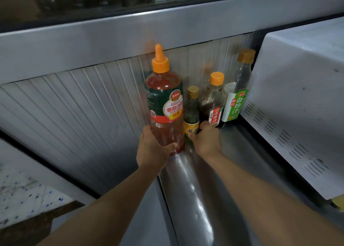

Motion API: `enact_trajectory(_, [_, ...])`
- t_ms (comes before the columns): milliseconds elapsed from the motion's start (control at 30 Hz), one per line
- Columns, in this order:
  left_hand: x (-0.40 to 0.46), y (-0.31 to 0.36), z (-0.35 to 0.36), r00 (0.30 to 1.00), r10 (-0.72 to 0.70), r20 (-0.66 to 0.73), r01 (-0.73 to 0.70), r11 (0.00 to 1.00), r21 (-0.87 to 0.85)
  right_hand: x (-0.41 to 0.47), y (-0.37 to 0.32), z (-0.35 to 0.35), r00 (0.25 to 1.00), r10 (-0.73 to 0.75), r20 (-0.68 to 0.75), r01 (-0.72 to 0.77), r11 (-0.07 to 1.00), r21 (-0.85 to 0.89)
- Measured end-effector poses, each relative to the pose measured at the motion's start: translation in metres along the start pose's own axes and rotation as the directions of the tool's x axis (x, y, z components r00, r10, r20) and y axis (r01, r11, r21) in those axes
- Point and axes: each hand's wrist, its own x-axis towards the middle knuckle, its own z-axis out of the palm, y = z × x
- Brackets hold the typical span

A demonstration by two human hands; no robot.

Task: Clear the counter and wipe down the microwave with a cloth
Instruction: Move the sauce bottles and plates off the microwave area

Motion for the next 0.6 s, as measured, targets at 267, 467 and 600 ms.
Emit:
enact_trajectory(267, [0.0,0.001,0.002,1.0,0.007,-0.03,-0.007,1.0,0.014,0.008,-0.002,0.011,0.994,-0.011,-0.106,0.003,0.997,-0.074])
enact_trajectory(467, [-0.002,0.002,0.002,1.0,0.025,-0.004,-0.025,1.0,0.001,0.001,0.003,0.0,0.999,-0.025,-0.031,0.024,0.999,-0.049])
enact_trajectory(600, [-0.003,0.003,-0.006,0.997,0.004,0.078,-0.004,1.0,-0.008,-0.011,0.007,-0.015,0.987,-0.1,0.129,0.12,0.981,-0.152])
